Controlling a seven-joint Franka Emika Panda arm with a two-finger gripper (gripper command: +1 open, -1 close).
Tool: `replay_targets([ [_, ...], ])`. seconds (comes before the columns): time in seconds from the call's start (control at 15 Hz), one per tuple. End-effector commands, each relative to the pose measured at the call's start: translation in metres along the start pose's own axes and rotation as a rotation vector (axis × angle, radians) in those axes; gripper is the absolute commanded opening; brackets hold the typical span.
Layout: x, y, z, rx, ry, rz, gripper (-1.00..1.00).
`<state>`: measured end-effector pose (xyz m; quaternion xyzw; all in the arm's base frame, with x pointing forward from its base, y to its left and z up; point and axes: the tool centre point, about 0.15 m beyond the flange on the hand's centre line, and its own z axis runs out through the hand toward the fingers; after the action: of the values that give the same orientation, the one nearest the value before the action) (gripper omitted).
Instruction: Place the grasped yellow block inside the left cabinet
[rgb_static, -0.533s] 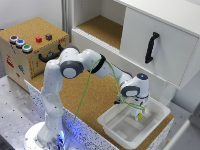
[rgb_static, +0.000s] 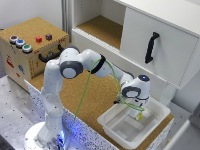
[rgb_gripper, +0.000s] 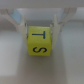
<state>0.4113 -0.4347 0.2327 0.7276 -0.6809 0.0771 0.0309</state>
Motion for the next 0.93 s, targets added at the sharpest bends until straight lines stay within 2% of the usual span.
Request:
replay_targets([
  [0.0,0.000,-0.020,-0.073,0.220,0.006,-0.030,-1.00],
  [0.27,-0.023,-0.042,-0.111,0.326,0.020,-0.133,-1.00],
  [0.47,-0.053,-0.050,-0.128,0.361,0.022,-0.230,-1.00],
  [0.87,-0.143,-0.069,-0.161,0.420,0.000,-0.471,-1.00],
])
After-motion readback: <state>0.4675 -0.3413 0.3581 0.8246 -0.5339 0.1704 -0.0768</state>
